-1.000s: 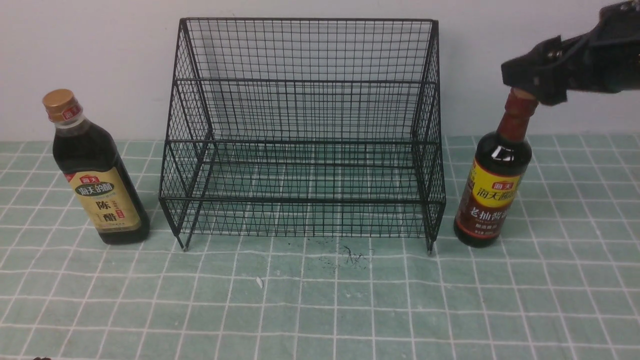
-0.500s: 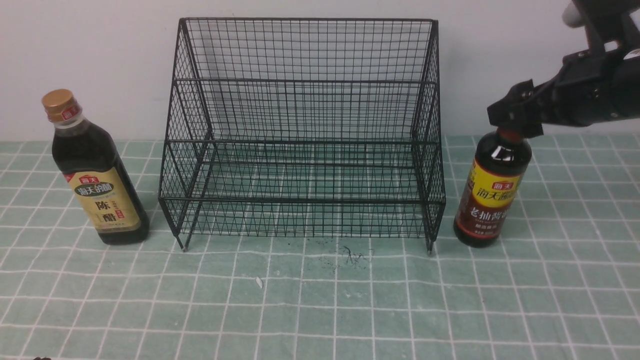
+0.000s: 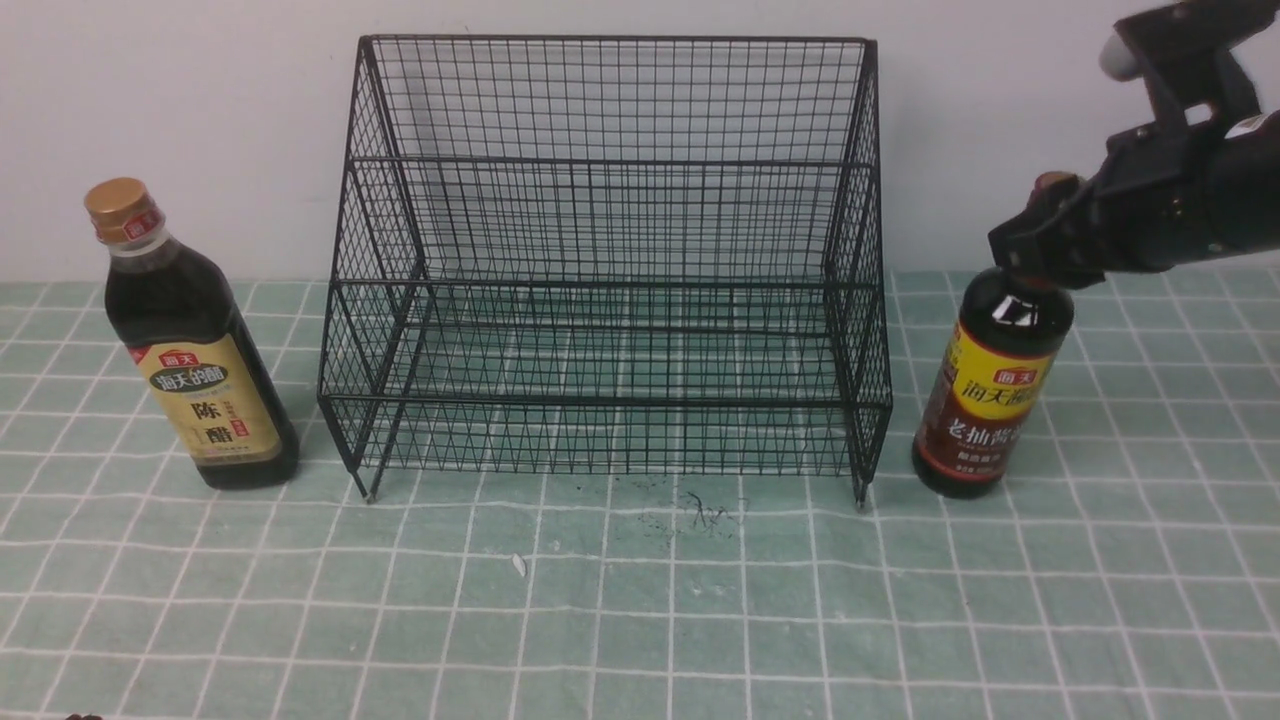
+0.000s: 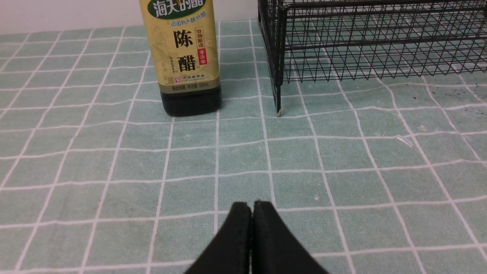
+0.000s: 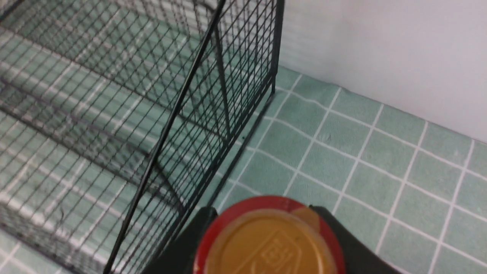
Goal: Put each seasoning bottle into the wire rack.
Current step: Use the right arm to grab the condiment bottle closest to it, then use the right arm to put the condiment bottle back on the shelf
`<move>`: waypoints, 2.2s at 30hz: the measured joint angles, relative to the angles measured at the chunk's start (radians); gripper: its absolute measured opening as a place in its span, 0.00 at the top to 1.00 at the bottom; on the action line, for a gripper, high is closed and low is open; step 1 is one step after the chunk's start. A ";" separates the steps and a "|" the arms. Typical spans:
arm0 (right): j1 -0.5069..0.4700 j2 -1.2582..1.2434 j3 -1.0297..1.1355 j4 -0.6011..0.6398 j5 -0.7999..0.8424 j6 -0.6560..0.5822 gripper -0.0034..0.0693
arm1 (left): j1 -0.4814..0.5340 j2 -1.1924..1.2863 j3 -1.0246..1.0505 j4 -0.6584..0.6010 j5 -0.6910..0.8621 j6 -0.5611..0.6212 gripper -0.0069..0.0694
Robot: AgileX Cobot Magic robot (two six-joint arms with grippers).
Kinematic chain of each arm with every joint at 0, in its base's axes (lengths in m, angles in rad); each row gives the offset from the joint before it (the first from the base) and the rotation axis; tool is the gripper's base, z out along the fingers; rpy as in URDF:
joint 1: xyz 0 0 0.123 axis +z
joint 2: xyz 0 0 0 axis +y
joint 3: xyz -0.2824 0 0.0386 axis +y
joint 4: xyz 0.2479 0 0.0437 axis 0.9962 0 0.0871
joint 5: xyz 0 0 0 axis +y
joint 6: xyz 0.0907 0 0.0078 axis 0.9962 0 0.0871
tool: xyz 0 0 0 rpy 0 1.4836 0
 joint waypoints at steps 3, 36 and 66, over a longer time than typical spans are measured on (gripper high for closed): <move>0.000 -0.061 0.005 -0.030 0.036 0.000 0.58 | 0.000 0.000 0.000 0.000 0.000 0.000 0.93; 0.146 0.163 -0.676 0.106 0.286 -0.004 0.58 | 0.000 0.000 0.000 0.000 0.000 0.000 0.93; 0.161 0.348 -0.693 0.083 0.285 -0.035 0.58 | 0.000 0.000 0.000 0.000 0.000 0.000 0.93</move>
